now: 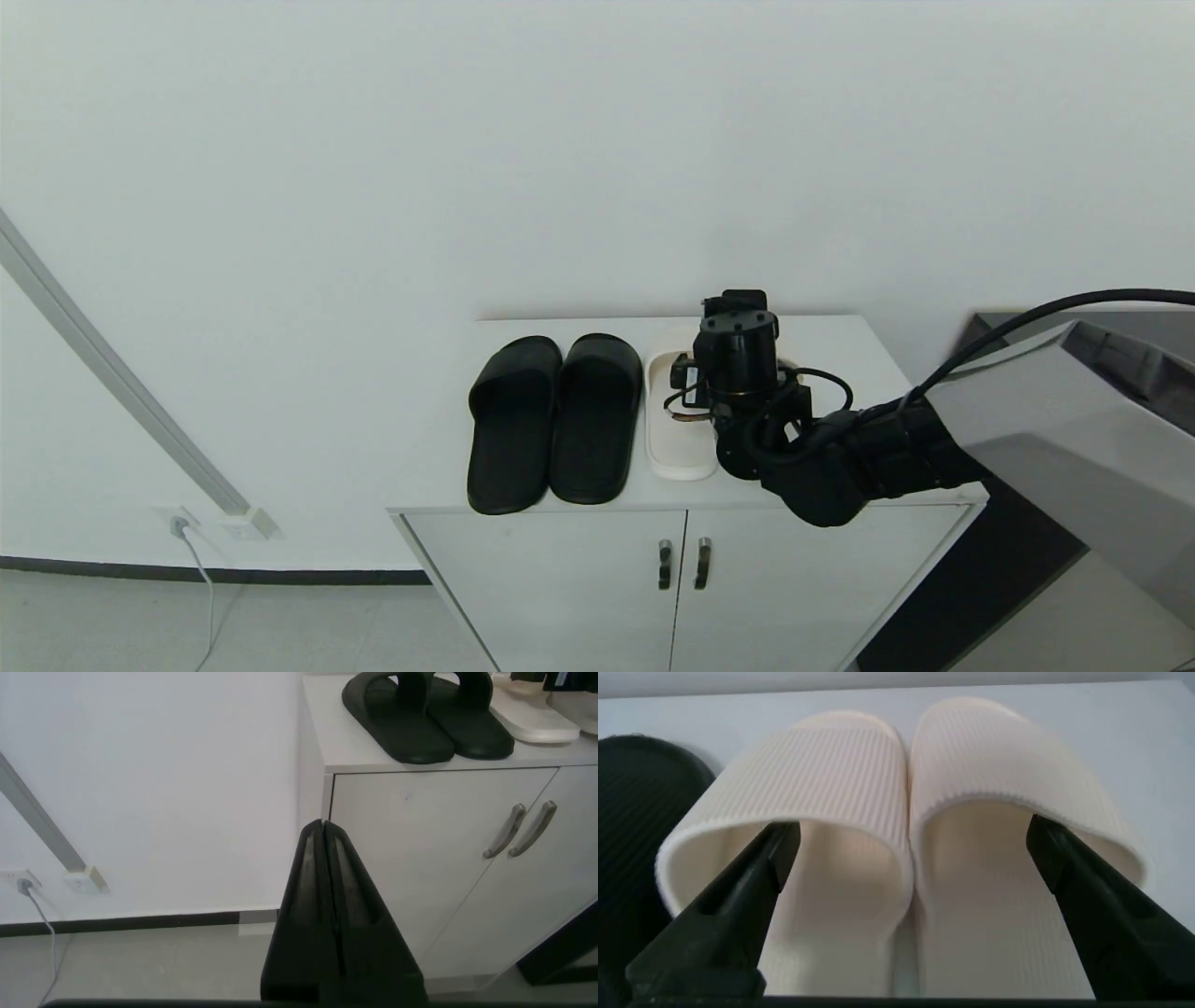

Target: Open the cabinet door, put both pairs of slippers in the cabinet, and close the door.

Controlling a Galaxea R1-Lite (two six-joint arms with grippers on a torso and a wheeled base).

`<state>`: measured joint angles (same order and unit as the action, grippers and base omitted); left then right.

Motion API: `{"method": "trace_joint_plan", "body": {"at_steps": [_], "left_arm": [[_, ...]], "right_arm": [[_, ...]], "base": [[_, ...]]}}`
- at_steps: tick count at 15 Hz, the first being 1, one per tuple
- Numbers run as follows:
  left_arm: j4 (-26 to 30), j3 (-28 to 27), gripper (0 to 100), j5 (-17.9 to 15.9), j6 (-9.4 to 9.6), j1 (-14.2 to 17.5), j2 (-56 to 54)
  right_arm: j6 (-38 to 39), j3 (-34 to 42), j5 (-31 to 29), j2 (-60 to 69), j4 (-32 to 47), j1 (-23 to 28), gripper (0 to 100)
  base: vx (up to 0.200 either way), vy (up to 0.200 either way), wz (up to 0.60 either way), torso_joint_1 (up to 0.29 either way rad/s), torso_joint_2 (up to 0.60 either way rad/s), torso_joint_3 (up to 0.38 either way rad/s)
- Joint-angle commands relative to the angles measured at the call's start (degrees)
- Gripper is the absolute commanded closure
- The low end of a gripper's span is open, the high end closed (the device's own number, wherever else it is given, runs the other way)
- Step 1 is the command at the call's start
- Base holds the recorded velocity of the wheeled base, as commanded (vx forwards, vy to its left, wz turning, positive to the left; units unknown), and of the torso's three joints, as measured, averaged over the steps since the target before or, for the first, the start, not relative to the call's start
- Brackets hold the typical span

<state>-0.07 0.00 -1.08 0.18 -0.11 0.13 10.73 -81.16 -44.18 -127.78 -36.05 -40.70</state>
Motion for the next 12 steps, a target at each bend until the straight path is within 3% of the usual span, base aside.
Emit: {"method": "trace_joint_plan", "body": {"at_steps": [1,3,4,12], "left_arm": [[-0.01,0.0,100,0.03,-0.01,0.02,0.04],[-0.01,0.0,100,0.03,-0.01,-0.07,0.04],[-0.01,0.0,100,0.03,-0.01,-0.07,0.04],[-0.01,0.0,100,0.03,-0.09,-0.07,0.04]], "right_arm": [[-0.01,-2.16,-0.03,-1.94,0.01,0.71,0],[-0.53,-3.21,0.06,-2.3,0.01,1.24,0],[-0.88,-3.83,0.06,-2.65,-0.08,1.33,100],[-2.03,-2.59,-0.03,-0.8,-0.16,1.24,100]], "base": [[0.0,0.0,0.0,0.0,0.0,0.0],[0.0,0.0,0.0,0.0,0.0,0.0],[0.0,0.0,0.0,0.0,0.0,0.0],[0.0,0.0,0.0,0.0,0.0,0.0]]}}
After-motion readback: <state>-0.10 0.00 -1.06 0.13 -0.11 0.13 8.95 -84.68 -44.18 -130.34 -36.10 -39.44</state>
